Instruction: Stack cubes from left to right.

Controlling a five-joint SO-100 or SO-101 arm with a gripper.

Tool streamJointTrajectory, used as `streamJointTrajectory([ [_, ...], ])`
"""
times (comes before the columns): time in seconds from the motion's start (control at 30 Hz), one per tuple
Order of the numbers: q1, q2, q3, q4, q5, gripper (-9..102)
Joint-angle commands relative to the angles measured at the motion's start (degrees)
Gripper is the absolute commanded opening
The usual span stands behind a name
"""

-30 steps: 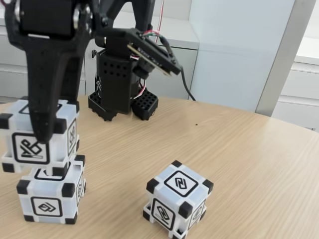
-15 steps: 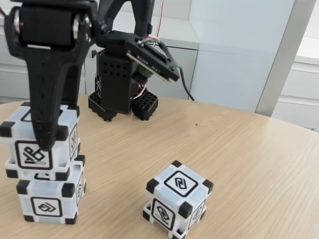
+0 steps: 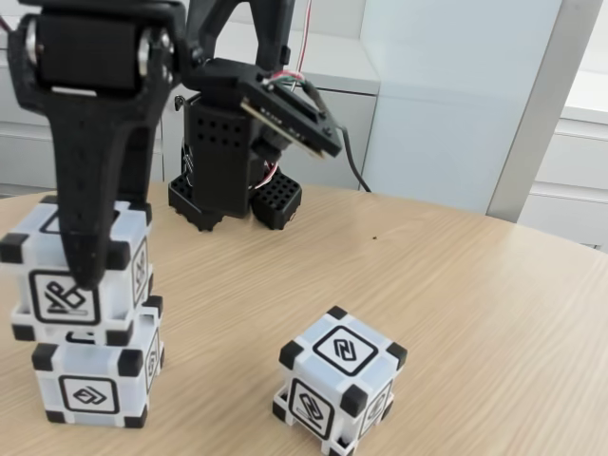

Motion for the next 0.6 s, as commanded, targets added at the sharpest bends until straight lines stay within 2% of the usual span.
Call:
streamJointTrajectory([
  [0.0, -0.26, -0.53, -1.76, -0.18, 0.09, 0],
  [0.2, -0.26, -0.79, -1.76, -0.18, 0.09, 1],
  [0.4, -0.26, -0.79, -1.76, -0.18, -0.18, 27],
  [0.57, -0.26, -0.70, -1.76, 0.18, -0.44, 32],
])
